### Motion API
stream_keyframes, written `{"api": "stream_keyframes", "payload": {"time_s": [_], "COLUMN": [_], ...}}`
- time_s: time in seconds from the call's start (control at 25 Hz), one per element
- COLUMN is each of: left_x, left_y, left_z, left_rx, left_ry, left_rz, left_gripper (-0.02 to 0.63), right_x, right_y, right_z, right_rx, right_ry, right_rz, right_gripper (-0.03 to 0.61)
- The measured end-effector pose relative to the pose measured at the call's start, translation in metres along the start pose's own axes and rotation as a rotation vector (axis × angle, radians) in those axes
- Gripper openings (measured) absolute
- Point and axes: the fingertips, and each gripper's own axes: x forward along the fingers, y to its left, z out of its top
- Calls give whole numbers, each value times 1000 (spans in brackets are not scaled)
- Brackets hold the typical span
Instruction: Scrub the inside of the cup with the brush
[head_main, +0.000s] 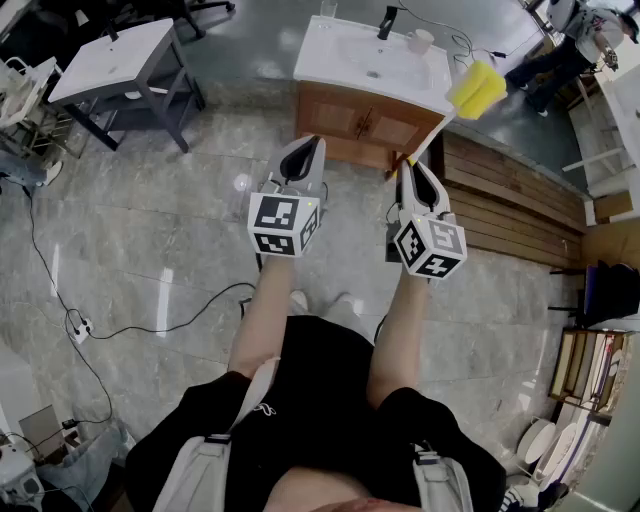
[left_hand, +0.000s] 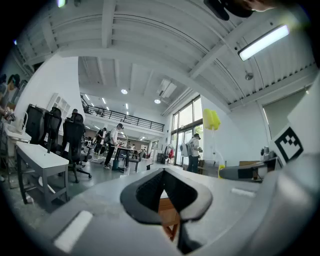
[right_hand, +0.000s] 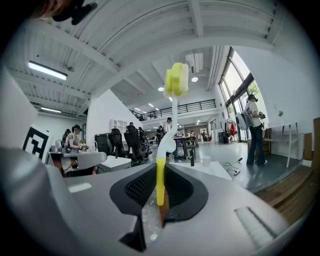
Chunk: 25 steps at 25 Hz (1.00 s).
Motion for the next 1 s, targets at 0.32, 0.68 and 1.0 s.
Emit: {"api": "stream_keyframes", "payload": {"time_s": [0.32, 0.68, 1.0], "left_x": [0, -2, 3], "left_y": [5, 24, 44], "left_z": [3, 10, 16], "left_rx": [-3, -22, -43], "left_ry": [-16, -35, -54], "left_rz": [-4, 18, 34], "left_gripper": [-5, -5, -5], "right_x": [3, 10, 6], "right_y": [2, 7, -10], "right_z": [0, 9, 19], "right_rx": [-11, -20, -38], "right_ry": [2, -7, -13], "right_rz": [-3, 7, -36], "right_gripper": [51, 51, 51]}}
